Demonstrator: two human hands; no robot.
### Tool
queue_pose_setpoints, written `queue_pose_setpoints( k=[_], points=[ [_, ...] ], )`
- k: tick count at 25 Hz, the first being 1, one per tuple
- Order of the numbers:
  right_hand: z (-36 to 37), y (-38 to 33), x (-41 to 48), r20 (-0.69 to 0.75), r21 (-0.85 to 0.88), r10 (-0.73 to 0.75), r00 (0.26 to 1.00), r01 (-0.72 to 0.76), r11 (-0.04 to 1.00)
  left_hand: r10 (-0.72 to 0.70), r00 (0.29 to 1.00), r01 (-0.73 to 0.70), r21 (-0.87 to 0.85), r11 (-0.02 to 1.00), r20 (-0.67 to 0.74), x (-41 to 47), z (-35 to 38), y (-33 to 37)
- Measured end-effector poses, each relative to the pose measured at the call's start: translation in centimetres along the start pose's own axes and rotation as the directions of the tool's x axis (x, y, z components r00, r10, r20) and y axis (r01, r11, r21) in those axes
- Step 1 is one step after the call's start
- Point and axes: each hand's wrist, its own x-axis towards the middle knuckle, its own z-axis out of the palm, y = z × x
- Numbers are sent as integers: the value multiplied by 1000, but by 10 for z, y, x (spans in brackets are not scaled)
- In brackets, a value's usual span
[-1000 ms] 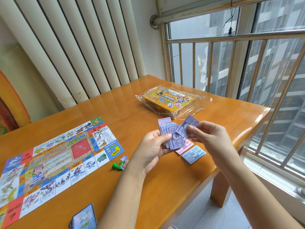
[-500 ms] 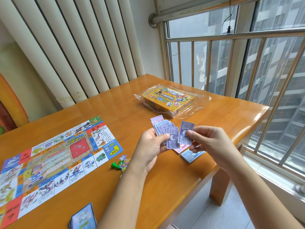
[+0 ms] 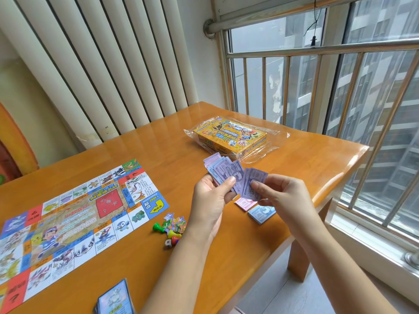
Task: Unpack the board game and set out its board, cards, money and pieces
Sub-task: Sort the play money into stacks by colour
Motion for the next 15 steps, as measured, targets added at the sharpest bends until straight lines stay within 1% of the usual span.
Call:
queue_pose_setpoints(
  k=[4,10,12,15],
  points=[
    [-12,-4,-2,7,68,23,1000,-23,997,-12,1000,12,11,1000,-13,1,-4,2],
    [-12,-4,-7,53,144,14,999,-22,989,-32,999,31,44,999,33,-3,0,-3],
    [-13,-4,-8,63,153,28,998,-38,988,-37,999,35,57,998,35,-3,-1,-2],
    [-18,-7,-8,128,143,42,991,-60,988,-46,998,42,87,995,42,-2,-5,2]
  ],
)
